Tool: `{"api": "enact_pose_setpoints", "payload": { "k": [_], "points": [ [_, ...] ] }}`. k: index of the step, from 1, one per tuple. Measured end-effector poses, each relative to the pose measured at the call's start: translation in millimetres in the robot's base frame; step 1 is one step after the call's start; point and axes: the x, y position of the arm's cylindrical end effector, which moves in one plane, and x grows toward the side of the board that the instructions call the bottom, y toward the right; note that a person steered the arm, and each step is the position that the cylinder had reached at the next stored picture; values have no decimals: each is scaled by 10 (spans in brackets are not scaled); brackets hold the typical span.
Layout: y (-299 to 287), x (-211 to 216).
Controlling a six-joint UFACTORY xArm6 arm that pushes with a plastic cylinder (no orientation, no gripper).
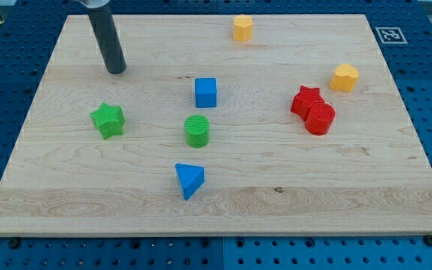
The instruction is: Slightly push the green star downwards of the board
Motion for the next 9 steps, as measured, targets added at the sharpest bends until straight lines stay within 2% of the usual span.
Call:
{"api": "enact_pose_setpoints", "payload": {
  "k": [5,7,9],
  "points": [
    [-212,458],
    [45,819],
    [360,878]
  ]
}}
